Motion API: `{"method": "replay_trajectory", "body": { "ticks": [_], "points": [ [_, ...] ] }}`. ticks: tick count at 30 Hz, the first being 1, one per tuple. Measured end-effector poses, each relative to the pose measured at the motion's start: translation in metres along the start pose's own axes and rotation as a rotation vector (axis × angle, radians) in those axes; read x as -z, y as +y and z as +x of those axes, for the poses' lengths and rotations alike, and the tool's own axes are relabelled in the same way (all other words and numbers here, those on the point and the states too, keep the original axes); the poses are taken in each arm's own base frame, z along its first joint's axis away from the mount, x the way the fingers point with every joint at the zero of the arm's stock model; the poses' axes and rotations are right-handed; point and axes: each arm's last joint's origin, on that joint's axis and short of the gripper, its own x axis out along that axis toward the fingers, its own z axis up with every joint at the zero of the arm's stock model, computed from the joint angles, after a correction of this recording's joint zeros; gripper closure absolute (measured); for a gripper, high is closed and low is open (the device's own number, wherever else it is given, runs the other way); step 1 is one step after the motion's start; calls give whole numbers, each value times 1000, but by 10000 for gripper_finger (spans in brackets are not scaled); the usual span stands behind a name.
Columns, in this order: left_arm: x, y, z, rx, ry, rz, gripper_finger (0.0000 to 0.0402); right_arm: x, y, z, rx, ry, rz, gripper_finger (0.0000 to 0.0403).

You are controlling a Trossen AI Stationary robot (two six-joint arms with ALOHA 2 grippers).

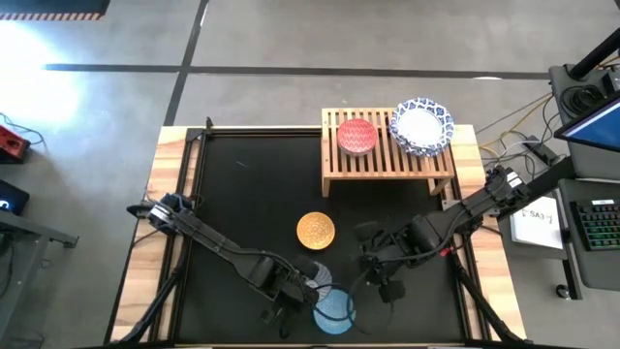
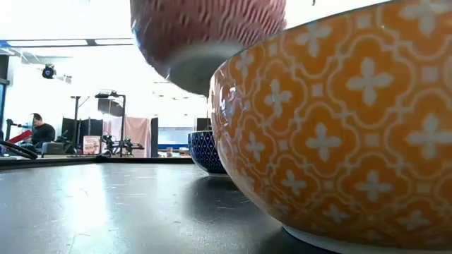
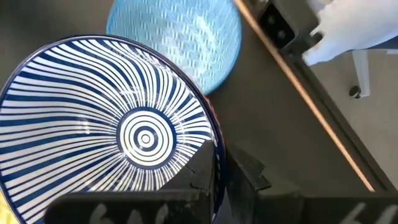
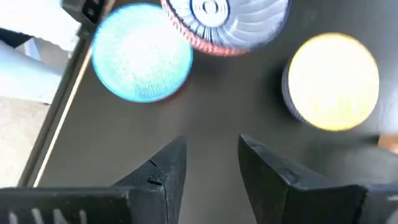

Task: Place and stack bowls onto a shelf
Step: Stack the blue patterned bowl on top of the red patterned bowl on the shelf

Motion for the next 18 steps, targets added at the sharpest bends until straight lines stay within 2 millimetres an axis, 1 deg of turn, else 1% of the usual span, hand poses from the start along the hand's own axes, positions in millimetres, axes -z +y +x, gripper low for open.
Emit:
{"method": "replay_trajectory", "body": {
  "ticks": [8,13,18],
  "points": [
    [-13,1,-18,-6,-76,94,394,-9,10,-1,-14,-107,-265,284],
    [-21,1,-29,-15,-122,154,394,-14,14,-2,-12,-169,-347,297],
    [-27,1,-41,-9,-169,219,393,-18,14,-3,-8,-208,-413,301]
  ]
}}
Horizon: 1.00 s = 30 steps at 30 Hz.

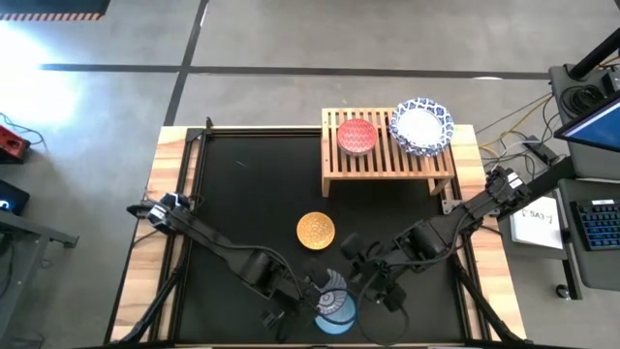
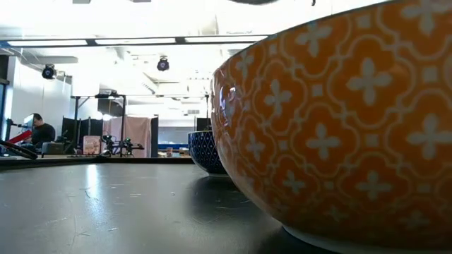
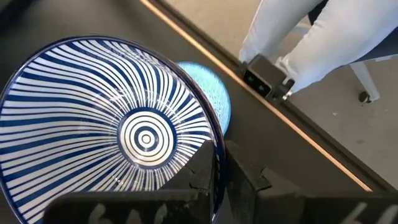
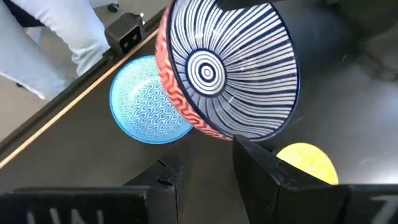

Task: Place and stack bowls onto a shelf
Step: Stack the blue patterned bowl on top of the red patterned bowl on the shelf

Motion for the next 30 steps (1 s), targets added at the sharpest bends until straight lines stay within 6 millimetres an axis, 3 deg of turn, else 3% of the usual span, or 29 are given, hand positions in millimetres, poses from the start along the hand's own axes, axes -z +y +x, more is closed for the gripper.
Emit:
{"method": "replay_trajectory", "body": {
  "ticks": [14,30],
  "points": [
    [-6,5,-5,-9,-58,139,393,-11,1,-1,-93,-146,-158,305],
    [-12,17,-11,-35,-132,258,393,-14,5,3,-224,-216,-196,312]
  ]
}}
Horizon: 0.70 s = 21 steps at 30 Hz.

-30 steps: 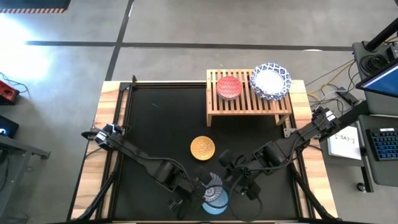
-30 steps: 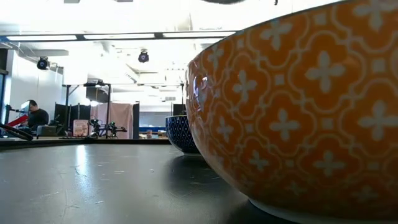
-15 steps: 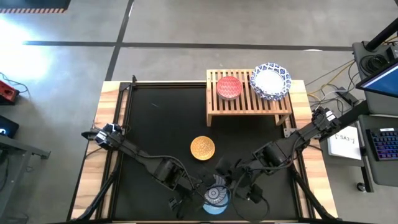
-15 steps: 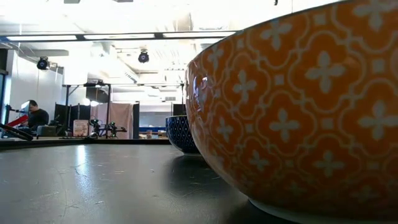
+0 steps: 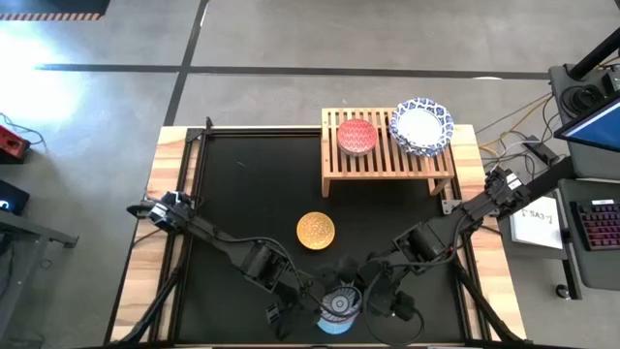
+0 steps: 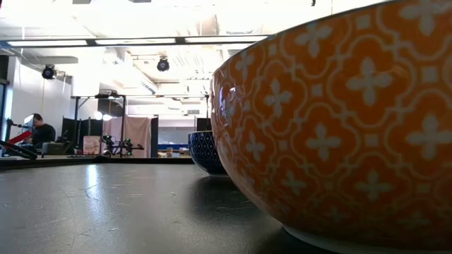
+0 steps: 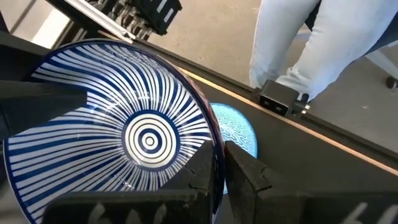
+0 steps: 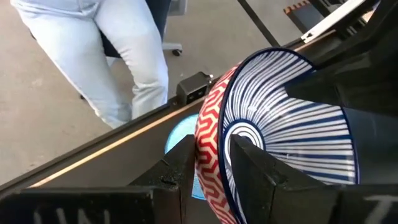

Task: Place and stack bowls onto a shelf
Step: Stack the blue patterned bowl on top of the red patterned bowl on the shelf

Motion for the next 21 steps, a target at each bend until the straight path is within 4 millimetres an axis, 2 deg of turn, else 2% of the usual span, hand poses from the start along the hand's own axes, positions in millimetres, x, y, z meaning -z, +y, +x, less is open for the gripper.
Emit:
{"method": "replay_trajectory", "body": {
  "ticks": [6,16,21],
  "points": [
    [-2,1,-2,-5,-8,7,393,-1,0,0,-18,-14,2,321],
    [-1,1,-1,-8,-4,25,392,-1,1,0,-32,-22,8,367],
    [-1,1,-1,-8,-4,25,388,-1,1,0,-32,-20,11,372]
  ]
}}
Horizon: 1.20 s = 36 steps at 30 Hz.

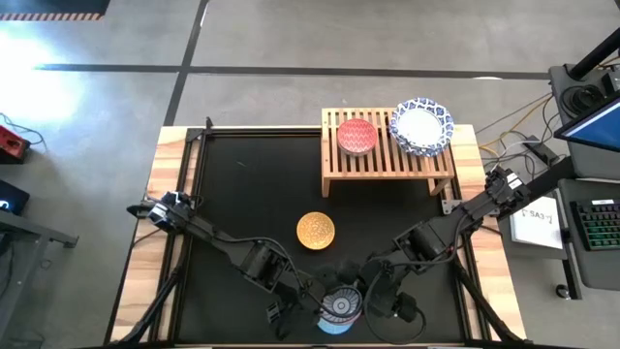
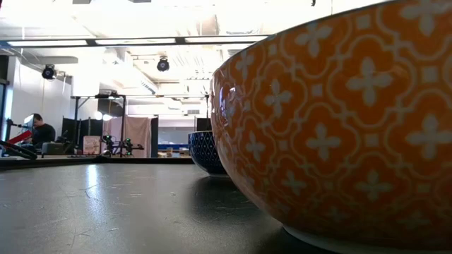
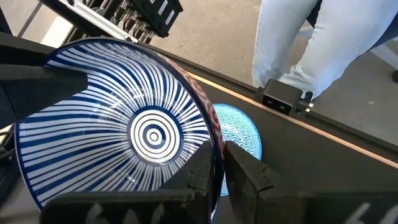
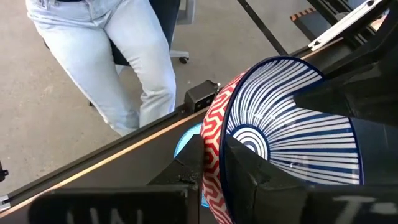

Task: Place and stack bowls onto a shelf
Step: Stack the blue patterned bowl on top of the red patterned bowl on the shelf

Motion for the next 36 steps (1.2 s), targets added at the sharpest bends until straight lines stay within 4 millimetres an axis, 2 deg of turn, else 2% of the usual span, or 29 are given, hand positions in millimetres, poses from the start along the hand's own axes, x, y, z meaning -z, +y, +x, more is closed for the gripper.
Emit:
{"method": "replay_trajectory", "body": {
  "ticks": [7,19,25,36],
  "points": [
    [0,1,1,-39,14,-67,361,1,0,0,14,17,14,377],
    [0,3,2,-90,32,-89,281,3,-3,-1,24,25,44,378],
    [3,7,2,-212,112,-106,263,4,-7,-3,42,18,186,378],
    [4,10,-2,-290,163,-97,262,10,-10,-9,82,50,499,377]
  ]
}}
